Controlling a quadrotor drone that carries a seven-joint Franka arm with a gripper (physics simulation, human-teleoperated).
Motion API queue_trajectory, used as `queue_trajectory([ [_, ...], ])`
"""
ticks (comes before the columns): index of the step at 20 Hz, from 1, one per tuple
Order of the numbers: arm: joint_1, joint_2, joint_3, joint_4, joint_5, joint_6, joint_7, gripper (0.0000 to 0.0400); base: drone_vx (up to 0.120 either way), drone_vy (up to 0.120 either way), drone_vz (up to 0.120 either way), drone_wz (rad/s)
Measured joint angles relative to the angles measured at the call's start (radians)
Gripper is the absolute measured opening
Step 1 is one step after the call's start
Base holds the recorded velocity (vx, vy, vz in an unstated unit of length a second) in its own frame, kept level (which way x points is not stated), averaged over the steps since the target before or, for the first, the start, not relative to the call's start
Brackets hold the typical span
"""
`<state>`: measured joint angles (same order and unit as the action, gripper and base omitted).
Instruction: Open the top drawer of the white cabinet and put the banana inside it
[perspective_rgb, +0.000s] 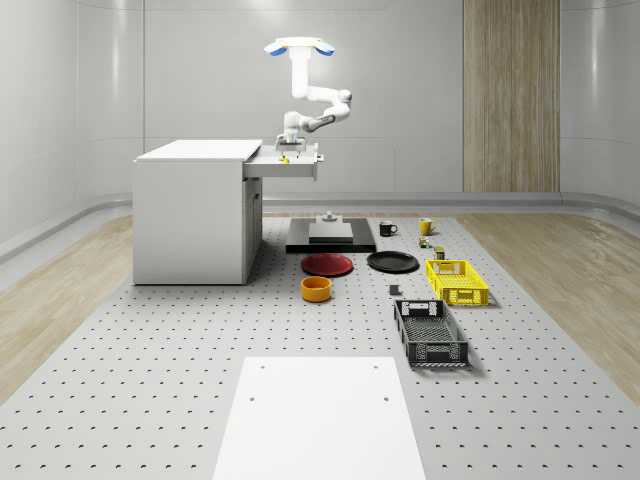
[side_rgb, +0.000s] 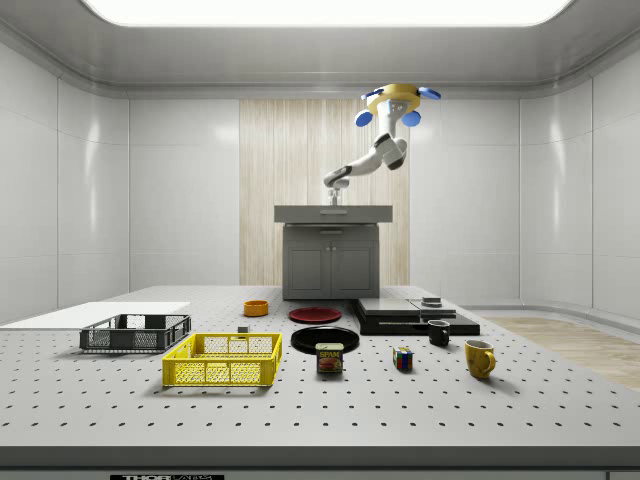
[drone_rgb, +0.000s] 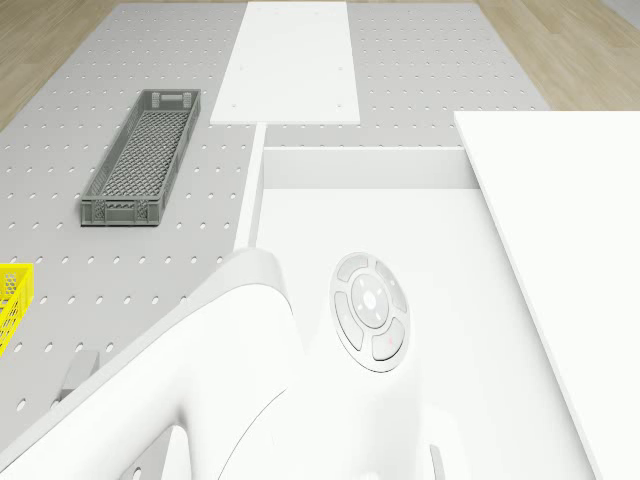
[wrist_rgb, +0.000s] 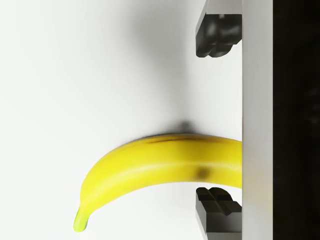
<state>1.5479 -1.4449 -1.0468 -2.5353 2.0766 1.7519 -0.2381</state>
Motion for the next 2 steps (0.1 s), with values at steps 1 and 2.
queue_trajectory([
  [1,-0.002,0.0,-0.004,-0.003,-0.003,-0.004,0.001,0.039,0.0,0.0,0.0,0.0],
  [2,-0.004,0.0,-0.007,-0.005,-0.005,-0.006,0.001,0.0392,0.0,0.0,0.0,0.0],
])
